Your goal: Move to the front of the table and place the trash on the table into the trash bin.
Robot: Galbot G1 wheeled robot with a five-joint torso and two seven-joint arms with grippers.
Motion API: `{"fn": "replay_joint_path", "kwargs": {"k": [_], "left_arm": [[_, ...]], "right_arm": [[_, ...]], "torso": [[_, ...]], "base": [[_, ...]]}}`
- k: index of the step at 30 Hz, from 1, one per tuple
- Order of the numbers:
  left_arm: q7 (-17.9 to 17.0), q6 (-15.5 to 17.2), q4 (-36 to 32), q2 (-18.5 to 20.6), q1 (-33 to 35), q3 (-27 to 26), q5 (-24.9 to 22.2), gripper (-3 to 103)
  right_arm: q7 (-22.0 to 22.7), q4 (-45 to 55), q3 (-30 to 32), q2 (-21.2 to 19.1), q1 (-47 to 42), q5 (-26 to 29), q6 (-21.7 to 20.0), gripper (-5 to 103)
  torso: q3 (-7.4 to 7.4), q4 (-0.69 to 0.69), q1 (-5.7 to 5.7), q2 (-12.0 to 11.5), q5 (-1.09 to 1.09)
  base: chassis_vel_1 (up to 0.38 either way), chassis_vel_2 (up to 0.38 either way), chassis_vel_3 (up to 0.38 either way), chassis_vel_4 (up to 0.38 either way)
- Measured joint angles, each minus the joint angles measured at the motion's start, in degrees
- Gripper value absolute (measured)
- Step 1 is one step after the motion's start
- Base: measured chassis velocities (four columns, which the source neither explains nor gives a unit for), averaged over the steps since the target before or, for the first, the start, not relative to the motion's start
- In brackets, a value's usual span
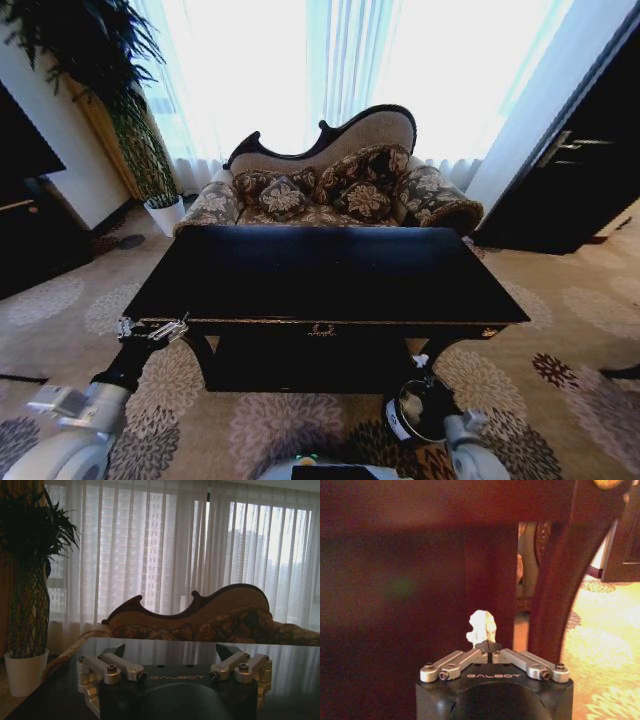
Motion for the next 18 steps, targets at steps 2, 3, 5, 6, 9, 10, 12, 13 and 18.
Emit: {"fn": "replay_joint_path", "kwargs": {"k": [2, 3, 5, 6, 9, 10, 12, 13, 18], "left_arm": [[0.0, 0.0, 0.0, 0.0, 0.0, 0.0, 0.0, 100], [0.0, 0.0, 0.0, 0.0, 0.0, 0.0, 0.0, 100], [0.0, 0.0, 0.0, 0.0, 0.0, 0.0, 0.0, 100], [0.0, 0.0, 0.0, 0.0, 0.0, 0.0, 0.0, 100], [0.0, 0.0, 0.0, 0.0, 0.0, 0.0, 0.0, 100], [0.0, 0.0, 0.0, 0.0, 0.0, 0.0, 0.0, 100], [0.0, 0.0, 0.0, 0.0, 0.0, 0.0, 0.0, 100], [0.0, 0.0, 0.0, 0.0, 0.0, 0.0, 0.0, 100], [0.0, 0.0, 0.0, 0.0, 0.0, 0.0, 0.0, 100]], "right_arm": [[-0.3, -2.4, -0.4, -0.2, 0.8, -0.5, 0.9, 0], [-0.5, -5.6, -1.0, -0.3, 1.9, -1.2, 2.0, 0], [-0.6, -9.9, -1.9, -0.6, 3.6, -2.2, 3.6, 0], [-0.6, -13.1, -2.5, -0.7, 5.0, -2.9, 4.6, 0], [-0.5, -17.0, -3.4, -1.0, 6.8, -3.5, 5.6, 0], [-0.4, -19.7, -4.2, -1.4, 8.1, -3.8, 6.2, 0], [-0.3, -23.5, -5.1, -1.9, 10.2, -4.1, 6.7, 0], [-0.3, -23.5, -5.1, -1.9, 10.2, -4.1, 6.7, 0], [0.1, -31.1, -6.7, -2.5, 14.5, -3.4, 6.7, 0]], "torso": [[0.0, 0.0, 0.0, 0.0, 0.0], [0.0, -0.01, 0.0, 0.0, 0.0], [0.0, -0.01, 0.0, 0.0, 0.0], [0.0, 0.0, -0.01, 0.0, 0.0], [0.0, 0.0, -0.01, 0.0, 0.01], [0.0, 0.0, 0.0, 0.0, 0.0], [0.0, -0.01, 0.0, 0.0, -0.01], [0.0, -0.01, 0.0, 0.0, -0.01], [0.0, 0.0, -0.01, 0.0, -0.01]], "base": [[0.0, 0.0, 0.0, 0.0], [0.0, 0.0, 0.0, 0.0], [0.0, 0.0, 0.0, 0.0], [0.0, 0.0, 0.0, 0.0], [0.0, 0.0, 0.0, 0.0], [0.0, 0.0, 0.0, 0.0], [0.0, 0.0, 0.0, 0.0], [0.0, 0.0, 0.0, 0.0], [0.0, 0.0, 0.0, 0.0]]}}
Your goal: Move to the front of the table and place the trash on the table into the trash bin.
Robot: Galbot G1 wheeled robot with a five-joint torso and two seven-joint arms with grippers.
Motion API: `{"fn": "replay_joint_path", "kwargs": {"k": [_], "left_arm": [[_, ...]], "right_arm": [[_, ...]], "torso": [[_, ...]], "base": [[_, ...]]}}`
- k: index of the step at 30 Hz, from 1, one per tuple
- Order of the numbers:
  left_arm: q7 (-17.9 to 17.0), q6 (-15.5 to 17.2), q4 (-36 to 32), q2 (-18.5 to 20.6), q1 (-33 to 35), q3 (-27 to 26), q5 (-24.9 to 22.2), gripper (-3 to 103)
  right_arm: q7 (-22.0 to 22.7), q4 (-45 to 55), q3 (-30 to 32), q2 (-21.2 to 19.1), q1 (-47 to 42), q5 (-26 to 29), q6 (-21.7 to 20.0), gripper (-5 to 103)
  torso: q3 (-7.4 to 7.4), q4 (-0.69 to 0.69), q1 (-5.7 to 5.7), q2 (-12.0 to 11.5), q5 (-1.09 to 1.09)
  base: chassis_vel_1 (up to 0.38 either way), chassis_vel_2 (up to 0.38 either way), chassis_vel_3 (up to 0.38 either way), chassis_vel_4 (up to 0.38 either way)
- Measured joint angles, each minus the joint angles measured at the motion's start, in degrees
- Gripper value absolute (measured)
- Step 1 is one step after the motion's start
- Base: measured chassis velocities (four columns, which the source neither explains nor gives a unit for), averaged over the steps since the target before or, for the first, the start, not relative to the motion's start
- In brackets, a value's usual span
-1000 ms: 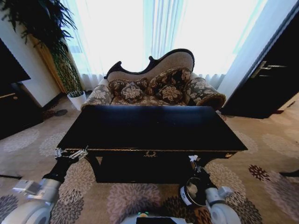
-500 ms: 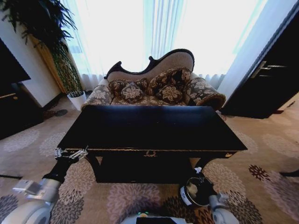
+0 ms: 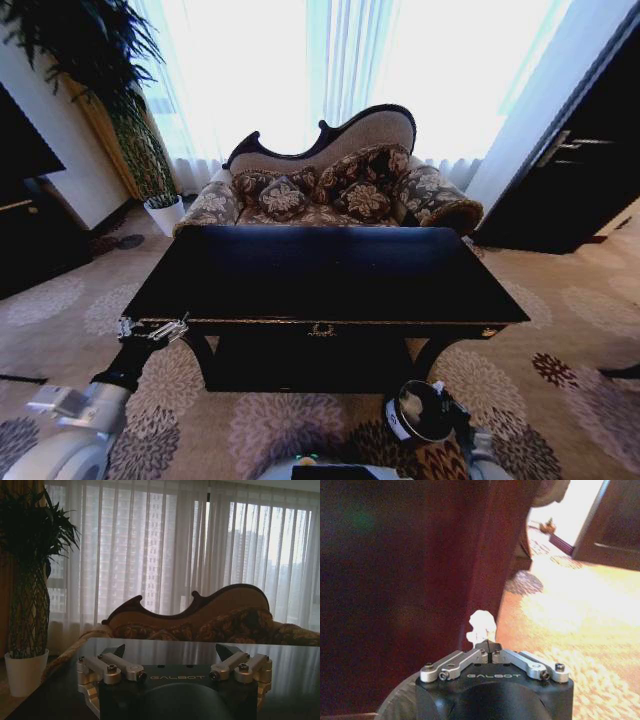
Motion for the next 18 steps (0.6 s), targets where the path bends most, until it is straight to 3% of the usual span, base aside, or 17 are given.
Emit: {"fn": "replay_joint_path", "kwargs": {"k": [5, 9, 12, 16, 18], "left_arm": [[0.0, 0.0, 0.0, 0.0, 0.0, 0.0, 0.0, 100], [0.0, 0.0, 0.0, 0.0, 0.0, 0.0, 0.0, 100], [0.0, 0.0, 0.0, 0.0, 0.0, 0.0, 0.0, 100], [0.0, 0.0, 0.0, 0.0, 0.0, 0.0, 0.0, 100], [0.0, 0.0, 0.0, 0.0, 0.0, 0.0, 0.0, 100]], "right_arm": [[0.1, -2.9, -1.4, 0.5, 1.5, 2.1, -1.2, 0], [0.1, -3.3, -1.9, 0.6, 1.7, 2.8, -1.4, 17], [0.2, -3.2, -2.0, 0.6, 1.7, 3.0, -1.5, 22], [0.6, -3.0, -2.0, 1.1, 1.8, 3.1, -1.8, 44], [0.6, -2.7, -2.0, 1.5, 1.4, 3.1, -1.8, 49]], "torso": [[0.0, 0.0, 0.0, 0.0, 0.01], [0.0, -0.01, 0.0, 0.0, 0.0], [0.0, -0.01, 0.0, 0.0, 0.0], [0.0, 0.0, 0.0, 0.0, 0.0], [0.0, 0.0, 0.0, 0.0, 0.0]], "base": [[0.0, 0.0, 0.0, 0.0], [0.0, 0.0, 0.0, 0.0], [0.0, 0.0, 0.0, 0.0], [0.0, 0.0, 0.0, 0.0], [0.0, 0.0, 0.0, 0.0]]}}
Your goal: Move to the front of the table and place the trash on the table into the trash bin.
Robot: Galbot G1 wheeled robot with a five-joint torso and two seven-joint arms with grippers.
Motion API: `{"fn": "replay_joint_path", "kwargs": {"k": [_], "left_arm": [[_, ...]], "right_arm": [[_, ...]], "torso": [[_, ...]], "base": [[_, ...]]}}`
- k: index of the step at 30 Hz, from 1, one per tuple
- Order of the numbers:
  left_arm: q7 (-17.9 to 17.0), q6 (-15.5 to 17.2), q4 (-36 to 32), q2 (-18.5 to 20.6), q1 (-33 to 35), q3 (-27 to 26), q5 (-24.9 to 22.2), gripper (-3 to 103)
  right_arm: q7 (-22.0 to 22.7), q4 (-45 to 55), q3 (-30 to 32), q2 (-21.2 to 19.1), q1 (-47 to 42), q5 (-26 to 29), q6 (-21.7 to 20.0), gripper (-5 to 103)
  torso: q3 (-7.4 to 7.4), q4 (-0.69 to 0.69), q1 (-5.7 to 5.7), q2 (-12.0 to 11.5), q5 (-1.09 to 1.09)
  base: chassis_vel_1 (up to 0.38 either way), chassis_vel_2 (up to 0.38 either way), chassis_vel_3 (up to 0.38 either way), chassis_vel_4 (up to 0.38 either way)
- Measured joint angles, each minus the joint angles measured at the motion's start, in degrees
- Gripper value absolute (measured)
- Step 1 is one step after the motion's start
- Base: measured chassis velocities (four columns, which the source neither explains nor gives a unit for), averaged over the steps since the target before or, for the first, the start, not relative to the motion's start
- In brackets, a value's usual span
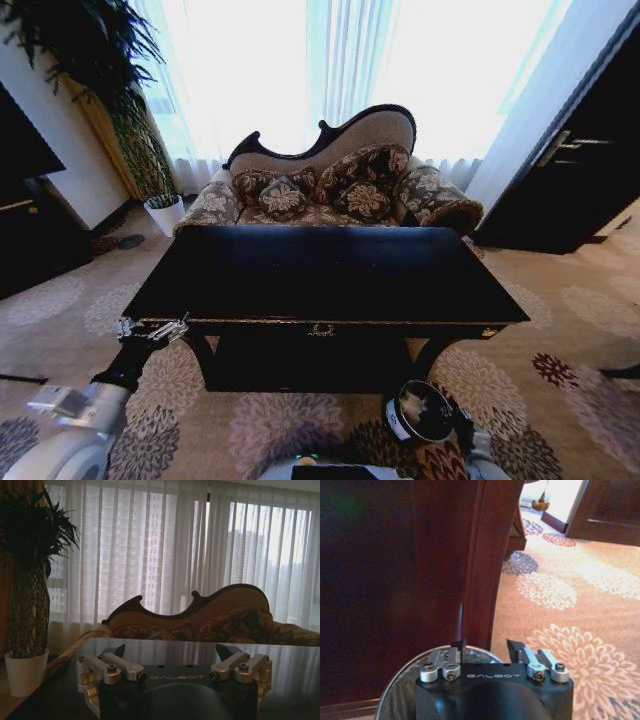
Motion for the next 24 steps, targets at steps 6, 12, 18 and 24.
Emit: {"fn": "replay_joint_path", "kwargs": {"k": [6, 12, 18, 24], "left_arm": [[0.0, 0.0, 0.0, 0.0, 0.0, 0.0, 0.0, 100], [0.0, 0.0, 0.0, 0.0, 0.0, 0.0, 0.0, 100], [0.0, 0.0, 0.0, 0.0, 0.0, 0.0, 0.0, 100], [0.0, 0.0, 0.0, 0.0, 0.0, 0.0, 0.0, 100]], "right_arm": [[0.0, 3.3, 0.9, 1.4, -2.9, -0.1, 0.5, 71], [-0.8, 14.6, 3.7, 3.4, -10.0, 0.8, 1.2, 88], [-0.1, 35.7, 13.0, 8.6, -22.7, 0.2, 4.2, 100], [0.5, 48.2, 19.2, 9.1, -30.2, 2.0, 5.1, 100]], "torso": [[0.0, -0.01, 0.0, 0.0, 0.01], [0.0, 0.0, 0.0, 0.0, 0.01], [-0.01, -0.01, 0.0, 0.0, 0.02], [-0.01, 0.0, 0.0, 0.0, 0.01]], "base": [[0.0, 0.0, 0.0, 0.0], [0.0, 0.0, 0.0, 0.0], [0.0, 0.0, 0.0, 0.0], [0.0, 0.0, 0.0, 0.0]]}}
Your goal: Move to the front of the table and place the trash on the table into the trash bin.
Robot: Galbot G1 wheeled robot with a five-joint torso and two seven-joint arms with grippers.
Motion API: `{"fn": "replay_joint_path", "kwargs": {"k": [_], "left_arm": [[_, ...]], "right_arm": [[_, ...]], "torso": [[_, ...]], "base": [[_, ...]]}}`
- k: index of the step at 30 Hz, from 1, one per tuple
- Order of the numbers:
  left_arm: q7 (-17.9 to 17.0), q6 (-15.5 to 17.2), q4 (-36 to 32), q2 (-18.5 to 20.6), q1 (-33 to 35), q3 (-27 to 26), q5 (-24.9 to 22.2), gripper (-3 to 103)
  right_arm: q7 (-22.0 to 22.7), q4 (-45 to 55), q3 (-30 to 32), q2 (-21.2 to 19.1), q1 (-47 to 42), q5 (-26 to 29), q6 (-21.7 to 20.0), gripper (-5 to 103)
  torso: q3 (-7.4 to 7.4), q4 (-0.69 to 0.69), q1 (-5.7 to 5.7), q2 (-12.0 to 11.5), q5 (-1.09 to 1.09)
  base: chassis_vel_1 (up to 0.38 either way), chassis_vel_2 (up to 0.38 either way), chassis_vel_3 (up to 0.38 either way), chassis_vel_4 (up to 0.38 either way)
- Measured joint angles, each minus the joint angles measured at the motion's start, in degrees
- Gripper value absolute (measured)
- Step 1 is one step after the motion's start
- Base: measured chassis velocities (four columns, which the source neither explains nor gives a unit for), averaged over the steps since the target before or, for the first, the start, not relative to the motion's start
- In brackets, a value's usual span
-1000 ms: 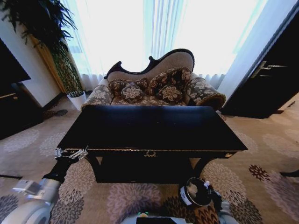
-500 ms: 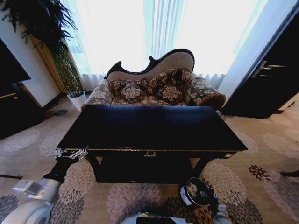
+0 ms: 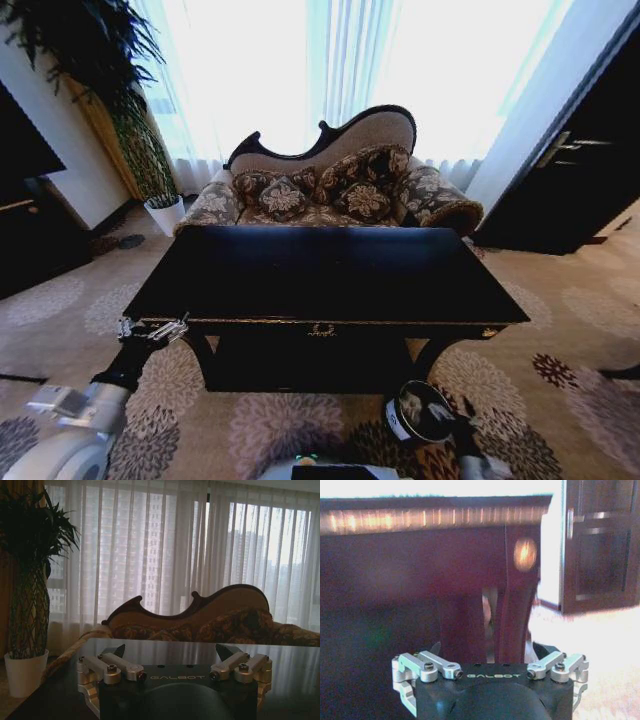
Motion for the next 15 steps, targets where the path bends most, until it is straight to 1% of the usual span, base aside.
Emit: {"fn": "replay_joint_path", "kwargs": {"k": [1, 4, 5, 7, 10, 11, 13, 15], "left_arm": [[0.0, 0.0, 0.0, 0.0, 0.0, 0.0, 0.0, 100], [0.0, 0.0, 0.0, 0.0, 0.0, 0.0, 0.0, 100], [0.0, 0.0, 0.0, 0.0, 0.0, 0.0, 0.0, 100], [0.0, 0.0, 0.0, 0.0, 0.0, 0.0, 0.0, 100], [0.0, 0.0, 0.0, 0.0, 0.0, 0.0, 0.0, 100], [0.0, 0.0, 0.0, 0.0, 0.0, 0.0, 0.0, 100], [0.0, 0.0, 0.0, 0.0, 0.0, 0.0, 0.0, 100], [0.0, 0.0, 0.0, 0.0, 0.0, 0.0, 0.0, 100]], "right_arm": [[0.0, 0.0, 0.0, 0.0, 0.0, 0.0, 0.0, 100], [-1.2, 8.7, 4.7, 0.2, -3.6, 2.7, 0.4, 100], [-1.5, 11.2, 5.8, 0.2, -4.4, 3.6, 0.1, 100], [-1.6, 13.0, 6.7, 0.2, -4.9, 4.2, -0.2, 100], [-1.9, 19.2, 9.4, -0.8, -5.7, 7.9, -2.3, 100], [-1.9, 19.2, 9.4, -0.8, -5.7, 7.9, -2.3, 100], [-2.3, 21.5, 9.9, -2.0, -5.4, 9.4, -3.2, 100], [-2.3, 23.6, 9.9, -3.1, -5.0, 9.8, -4.2, 100]], "torso": [[0.0, 0.0, 0.0, 0.0, 0.0], [0.0, 0.0, 0.0, 0.0, -0.04], [0.0, -0.01, 0.0, 0.0, -0.02], [0.0, 0.0, 0.0, 0.0, -0.02], [0.0, 0.0, 0.0, 0.0, -0.01], [0.0, 0.0, 0.0, 0.0, -0.01], [0.0, 0.0, 0.0, 0.0, 0.0], [0.01, 0.0, 0.0, 0.0, 0.0]], "base": [[0.0, 0.0, 0.0, 0.0], [0.0, 0.0, 0.0, 0.0], [0.0, 0.0, 0.0, 0.0], [0.0, 0.0, 0.0, 0.0], [0.0, 0.0, 0.0, 0.0], [0.0, 0.0, 0.0, 0.0], [0.0, 0.0, 0.0, 0.0], [0.0, 0.0, 0.0, 0.0]]}}
